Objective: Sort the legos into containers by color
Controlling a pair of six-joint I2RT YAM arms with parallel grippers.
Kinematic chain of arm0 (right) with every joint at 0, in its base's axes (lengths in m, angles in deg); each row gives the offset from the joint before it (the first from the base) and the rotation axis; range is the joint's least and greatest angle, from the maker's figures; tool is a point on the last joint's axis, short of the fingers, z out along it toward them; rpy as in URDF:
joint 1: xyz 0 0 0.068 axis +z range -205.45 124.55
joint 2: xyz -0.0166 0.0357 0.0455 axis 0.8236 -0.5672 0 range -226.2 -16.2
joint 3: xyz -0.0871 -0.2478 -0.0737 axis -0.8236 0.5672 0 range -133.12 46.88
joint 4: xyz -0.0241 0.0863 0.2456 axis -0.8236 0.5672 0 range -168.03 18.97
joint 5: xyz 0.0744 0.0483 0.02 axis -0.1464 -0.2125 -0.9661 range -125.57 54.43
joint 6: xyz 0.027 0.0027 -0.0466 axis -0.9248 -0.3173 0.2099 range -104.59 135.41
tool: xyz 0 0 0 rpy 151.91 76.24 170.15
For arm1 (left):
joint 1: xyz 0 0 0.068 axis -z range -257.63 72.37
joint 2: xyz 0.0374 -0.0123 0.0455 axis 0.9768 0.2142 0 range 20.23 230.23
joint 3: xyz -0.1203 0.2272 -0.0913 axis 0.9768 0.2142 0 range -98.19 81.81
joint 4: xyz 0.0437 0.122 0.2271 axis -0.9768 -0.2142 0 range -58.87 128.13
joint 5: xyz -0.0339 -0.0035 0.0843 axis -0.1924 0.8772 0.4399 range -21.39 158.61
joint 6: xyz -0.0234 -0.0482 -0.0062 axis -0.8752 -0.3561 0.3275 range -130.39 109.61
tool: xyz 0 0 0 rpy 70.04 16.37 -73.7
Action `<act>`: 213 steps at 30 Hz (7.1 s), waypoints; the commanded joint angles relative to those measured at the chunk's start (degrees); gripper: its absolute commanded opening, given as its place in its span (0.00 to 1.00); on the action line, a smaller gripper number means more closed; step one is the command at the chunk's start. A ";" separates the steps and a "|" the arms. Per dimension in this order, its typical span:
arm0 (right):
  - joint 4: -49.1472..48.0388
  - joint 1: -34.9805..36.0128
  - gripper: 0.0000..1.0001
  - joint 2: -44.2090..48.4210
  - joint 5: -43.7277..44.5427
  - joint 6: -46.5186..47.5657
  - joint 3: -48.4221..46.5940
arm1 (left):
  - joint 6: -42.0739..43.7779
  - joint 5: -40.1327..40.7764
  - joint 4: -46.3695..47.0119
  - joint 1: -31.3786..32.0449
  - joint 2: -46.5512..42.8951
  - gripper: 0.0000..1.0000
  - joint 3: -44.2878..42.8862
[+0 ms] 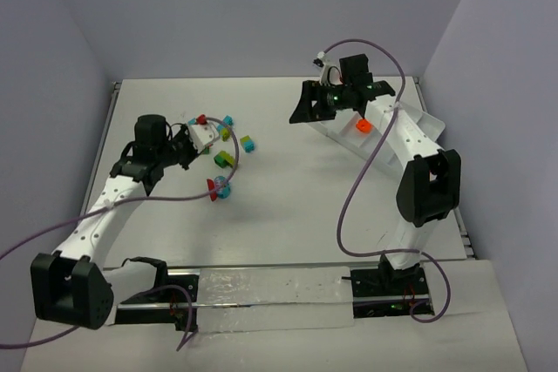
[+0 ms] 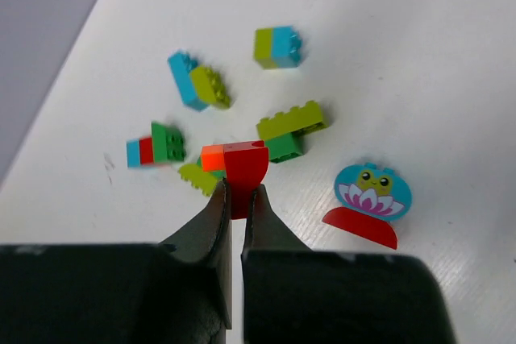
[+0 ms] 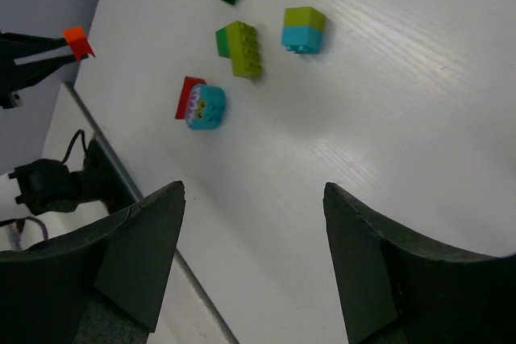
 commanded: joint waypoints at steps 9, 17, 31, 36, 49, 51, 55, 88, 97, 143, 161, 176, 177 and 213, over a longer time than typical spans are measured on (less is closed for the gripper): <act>-6.15 10.65 0.76 5.23 -8.13 -4.41 4.65 | 19.91 -12.26 -3.92 11.34 -12.16 0.00 6.28; -7.02 18.23 0.71 3.53 -11.07 -3.00 7.15 | 17.96 -16.59 -11.09 17.33 -6.47 0.00 -0.55; -7.55 21.26 0.66 -0.35 -14.57 -5.18 7.42 | 15.36 -15.52 -7.68 19.61 -5.25 0.00 -0.20; -6.93 21.47 0.63 -1.80 -14.61 -4.93 6.94 | 15.15 -15.21 -7.12 19.77 -5.22 0.00 -0.11; -8.09 22.00 0.21 -0.60 -16.21 -5.16 8.27 | 14.88 -14.50 -5.61 19.96 -5.03 0.00 1.04; -8.09 22.00 0.15 -0.34 -16.72 -5.08 8.52 | 14.88 -14.30 -5.27 20.04 -5.02 0.00 1.47; -7.29 21.94 0.00 0.42 -16.20 -4.36 8.13 | 15.34 -13.89 -4.98 19.96 -4.85 0.00 2.40; -1.52 -16.72 0.00 -4.25 16.94 10.41 1.37 | -32.96 -10.29 -3.52 20.48 7.40 0.00 -16.23; -1.03 -19.68 0.00 -14.85 27.24 12.18 -8.85 | -38.65 -9.46 -6.54 20.51 15.03 0.00 -23.96; -4.70 -0.97 0.62 1.84 -17.77 0.74 2.88 | -38.59 -17.68 7.50 19.17 13.60 0.00 -12.41; -4.84 10.98 0.61 -2.79 -18.10 -6.07 5.71 | -34.65 -7.25 6.64 19.43 12.51 0.00 -12.86; -6.27 11.52 0.06 -4.75 -20.36 -8.40 5.04 | -33.64 -5.60 7.04 19.81 12.75 0.00 -12.36; -6.35 11.34 0.07 -4.86 -20.53 -8.54 4.95 | -33.41 -5.74 6.98 19.84 12.67 0.00 -12.21; -4.49 -0.72 0.00 -7.62 -11.85 -6.59 -3.41 | -35.78 -3.87 2.96 16.96 9.84 0.99 -11.75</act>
